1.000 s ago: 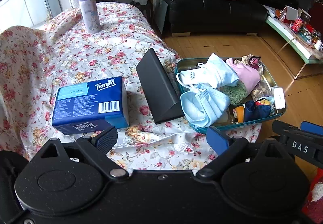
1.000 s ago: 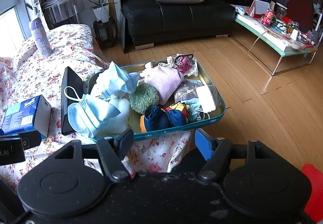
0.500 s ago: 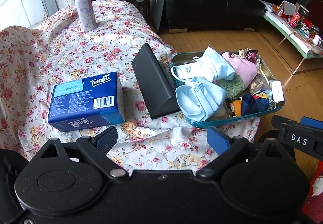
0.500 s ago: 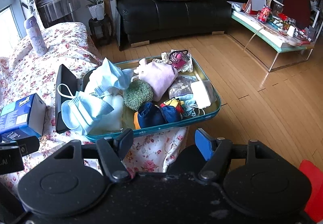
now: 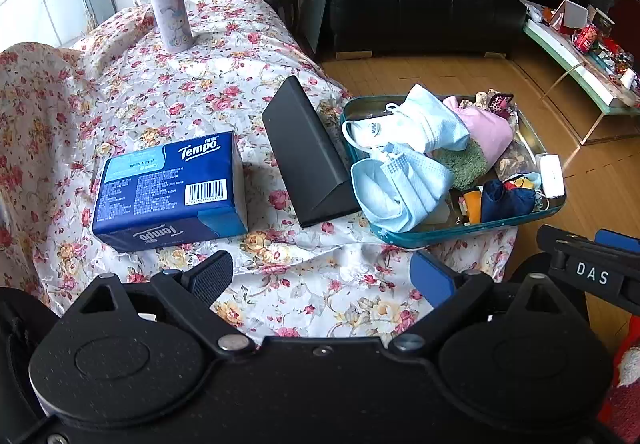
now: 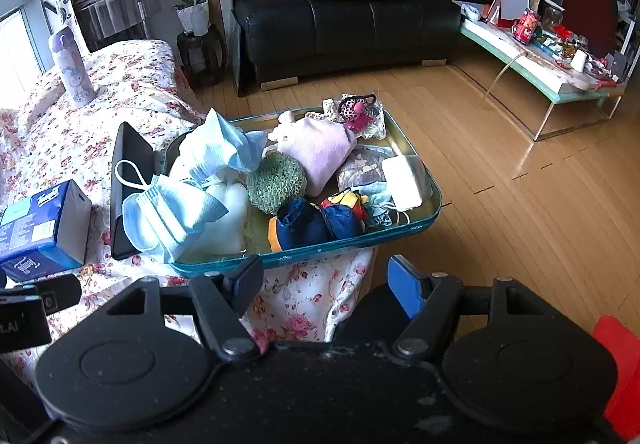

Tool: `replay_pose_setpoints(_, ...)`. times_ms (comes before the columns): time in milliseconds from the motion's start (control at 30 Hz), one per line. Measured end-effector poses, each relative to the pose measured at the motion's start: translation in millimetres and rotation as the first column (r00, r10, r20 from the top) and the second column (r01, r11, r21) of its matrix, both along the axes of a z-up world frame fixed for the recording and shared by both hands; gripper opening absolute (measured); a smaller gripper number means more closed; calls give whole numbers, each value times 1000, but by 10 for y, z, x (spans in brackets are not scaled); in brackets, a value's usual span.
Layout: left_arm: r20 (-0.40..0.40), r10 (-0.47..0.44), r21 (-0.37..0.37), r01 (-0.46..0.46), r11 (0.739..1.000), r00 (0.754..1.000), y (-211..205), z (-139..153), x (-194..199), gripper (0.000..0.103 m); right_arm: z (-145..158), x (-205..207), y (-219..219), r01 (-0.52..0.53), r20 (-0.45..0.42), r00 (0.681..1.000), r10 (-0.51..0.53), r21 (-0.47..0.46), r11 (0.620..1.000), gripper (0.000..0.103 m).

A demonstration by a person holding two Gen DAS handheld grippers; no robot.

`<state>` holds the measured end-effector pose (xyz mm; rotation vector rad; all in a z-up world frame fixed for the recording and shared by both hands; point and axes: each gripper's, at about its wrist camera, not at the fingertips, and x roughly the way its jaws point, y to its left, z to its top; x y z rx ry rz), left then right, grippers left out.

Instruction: Organize soft objects

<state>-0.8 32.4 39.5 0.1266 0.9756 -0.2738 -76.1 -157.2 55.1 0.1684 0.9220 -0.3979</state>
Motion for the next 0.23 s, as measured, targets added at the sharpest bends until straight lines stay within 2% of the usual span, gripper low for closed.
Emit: replay_pose_setpoints(233, 10, 13, 17, -13, 1000, 1000, 10, -21, -8, 93, -8, 5, 7, -2, -2, 1000, 2, 1, 1000, 69)
